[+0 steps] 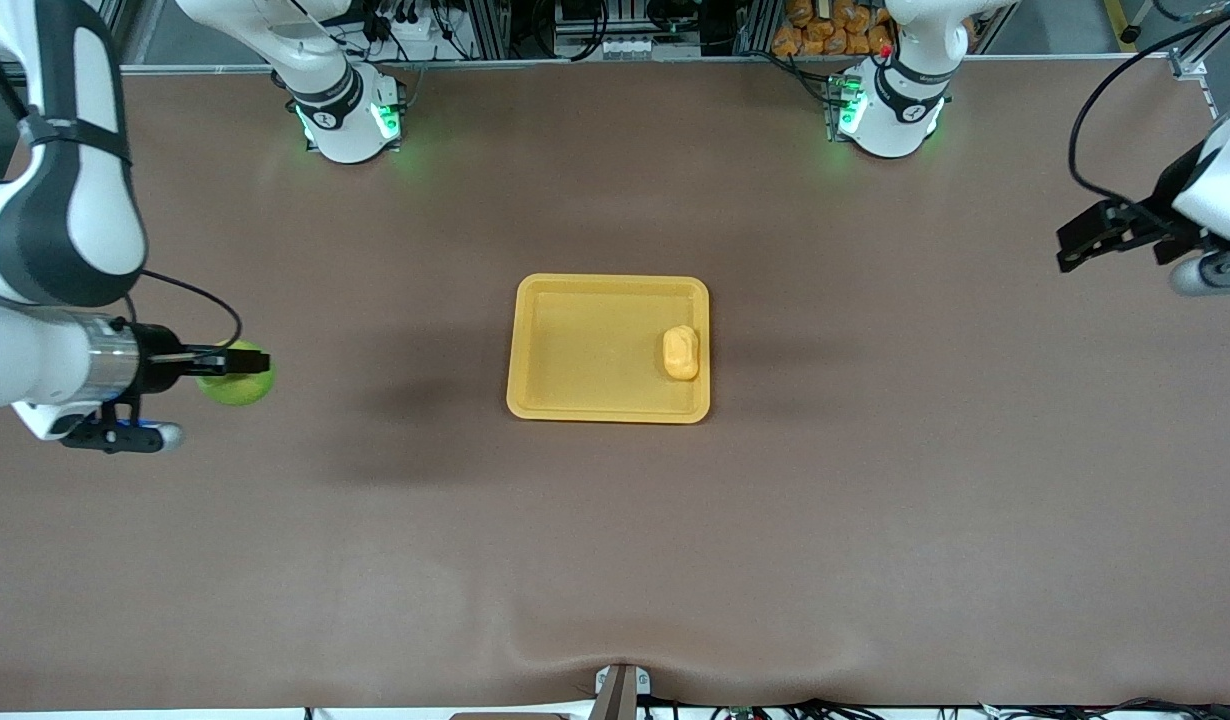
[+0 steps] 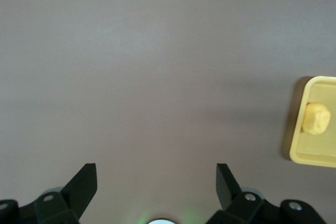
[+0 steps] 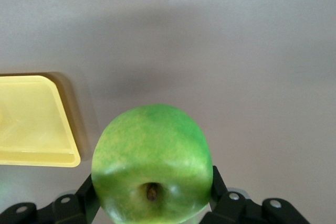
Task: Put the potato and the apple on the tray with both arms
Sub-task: 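Carry the apple with the right gripper over the tray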
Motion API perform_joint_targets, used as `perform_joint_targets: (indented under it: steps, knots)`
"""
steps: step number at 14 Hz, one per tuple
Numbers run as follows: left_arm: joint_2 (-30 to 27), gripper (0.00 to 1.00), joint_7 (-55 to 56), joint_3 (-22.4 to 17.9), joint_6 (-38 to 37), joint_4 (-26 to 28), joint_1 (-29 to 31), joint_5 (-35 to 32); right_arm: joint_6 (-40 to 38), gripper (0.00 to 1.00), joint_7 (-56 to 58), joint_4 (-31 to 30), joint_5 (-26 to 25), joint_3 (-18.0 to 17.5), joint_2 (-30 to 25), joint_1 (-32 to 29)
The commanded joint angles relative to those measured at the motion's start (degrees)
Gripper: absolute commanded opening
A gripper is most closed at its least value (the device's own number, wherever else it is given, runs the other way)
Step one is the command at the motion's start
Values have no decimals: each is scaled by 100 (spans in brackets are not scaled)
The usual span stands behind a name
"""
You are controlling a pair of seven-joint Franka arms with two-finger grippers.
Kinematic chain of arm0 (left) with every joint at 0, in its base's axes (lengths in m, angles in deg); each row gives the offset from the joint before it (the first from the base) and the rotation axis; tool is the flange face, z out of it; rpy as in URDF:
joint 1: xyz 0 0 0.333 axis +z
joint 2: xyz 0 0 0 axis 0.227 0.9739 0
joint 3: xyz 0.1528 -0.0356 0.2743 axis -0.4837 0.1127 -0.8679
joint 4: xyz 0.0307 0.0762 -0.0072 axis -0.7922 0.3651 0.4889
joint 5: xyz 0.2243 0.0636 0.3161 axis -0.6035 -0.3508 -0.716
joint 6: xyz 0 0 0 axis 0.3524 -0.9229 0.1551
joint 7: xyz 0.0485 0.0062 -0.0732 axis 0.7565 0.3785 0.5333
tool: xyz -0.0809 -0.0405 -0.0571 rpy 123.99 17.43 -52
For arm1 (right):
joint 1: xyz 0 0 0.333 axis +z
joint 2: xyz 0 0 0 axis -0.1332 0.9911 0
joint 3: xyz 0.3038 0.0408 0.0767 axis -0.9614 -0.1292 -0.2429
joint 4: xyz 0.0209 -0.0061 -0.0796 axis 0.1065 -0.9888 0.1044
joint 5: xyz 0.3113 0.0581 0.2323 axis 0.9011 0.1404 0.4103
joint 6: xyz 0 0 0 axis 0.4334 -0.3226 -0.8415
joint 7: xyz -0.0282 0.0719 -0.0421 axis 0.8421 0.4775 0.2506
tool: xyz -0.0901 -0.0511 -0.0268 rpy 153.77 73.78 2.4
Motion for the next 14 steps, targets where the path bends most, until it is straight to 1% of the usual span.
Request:
perform_joint_targets:
  steps: [1,3,5,7,9,11,13,14]
  knots:
    - [-404,100,-204,-608,-95,346,-470,131,54,0,-180,-348,113,48,-273,257]
    - [-527,100,-240,-1119,-183,407,-867,157,299,0,-398,-655,113,48,-439,442]
    - [-737,100,-240,-1462,-183,608,-1166,166,537,0,-785,-894,113,48,-537,723]
    - [-843,100,-292,-1709,-183,689,-1404,166,678,0,-1093,-938,113,48,-528,1057]
    - [-879,100,-354,-1754,-166,698,-1440,201,845,0,-1182,-1095,113,48,-528,1250]
    - [-853,100,-345,-1684,-166,654,-1449,219,986,0,-1200,-1263,113,48,-537,1461]
    - [-818,100,-354,-1666,-166,636,-1458,237,1143,0,-1812,-1359,113,48,-519,1742]
    - [-800,100,-363,-1666,-166,645,-1475,237,1405,0,-1954,-1499,113,48,-519,1900]
